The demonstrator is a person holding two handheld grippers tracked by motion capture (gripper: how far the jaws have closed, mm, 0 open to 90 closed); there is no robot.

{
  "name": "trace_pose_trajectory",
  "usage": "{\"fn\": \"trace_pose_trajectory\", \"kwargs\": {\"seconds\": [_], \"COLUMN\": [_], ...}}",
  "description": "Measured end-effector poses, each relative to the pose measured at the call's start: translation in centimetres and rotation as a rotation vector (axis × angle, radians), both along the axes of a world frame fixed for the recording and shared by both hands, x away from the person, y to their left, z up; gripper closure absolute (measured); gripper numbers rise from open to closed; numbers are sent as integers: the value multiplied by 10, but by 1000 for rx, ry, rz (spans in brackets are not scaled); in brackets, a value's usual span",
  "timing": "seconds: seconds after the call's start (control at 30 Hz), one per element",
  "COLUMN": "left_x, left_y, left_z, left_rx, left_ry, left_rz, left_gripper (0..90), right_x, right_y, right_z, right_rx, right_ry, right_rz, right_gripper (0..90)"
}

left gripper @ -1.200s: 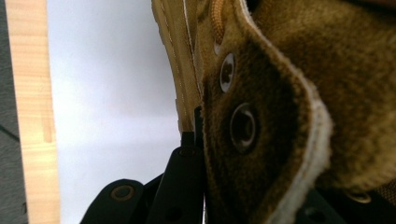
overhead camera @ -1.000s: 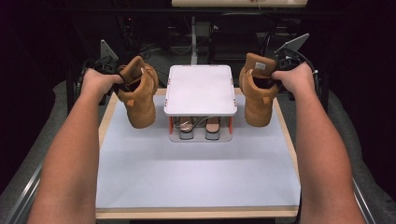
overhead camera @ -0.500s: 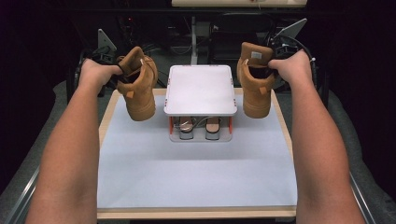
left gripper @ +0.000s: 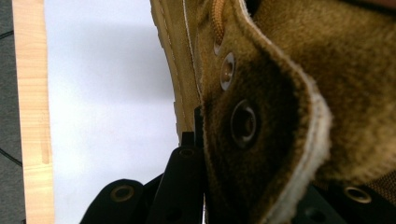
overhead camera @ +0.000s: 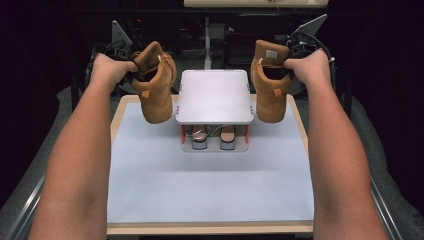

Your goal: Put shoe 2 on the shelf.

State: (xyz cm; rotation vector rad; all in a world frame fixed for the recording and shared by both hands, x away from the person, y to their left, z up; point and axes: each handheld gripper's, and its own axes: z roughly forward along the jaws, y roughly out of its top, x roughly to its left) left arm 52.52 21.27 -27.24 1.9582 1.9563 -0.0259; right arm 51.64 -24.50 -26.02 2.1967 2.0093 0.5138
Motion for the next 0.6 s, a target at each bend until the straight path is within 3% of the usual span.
{"fn": "trace_pose_trajectory", "kwargs": {"seconds": [0.6], "left_x": [2], "left_y": [-49], "left_z": [9], "left_rx": [-11], "left_ry": [-7], "left_rz": [-47], "left_gripper": [866], "right_x": [2], "right_y": [41], "right_z": [5], "right_rx": [27], "right_ry": [-13], "right_rz": [34], "right_gripper": [859]}}
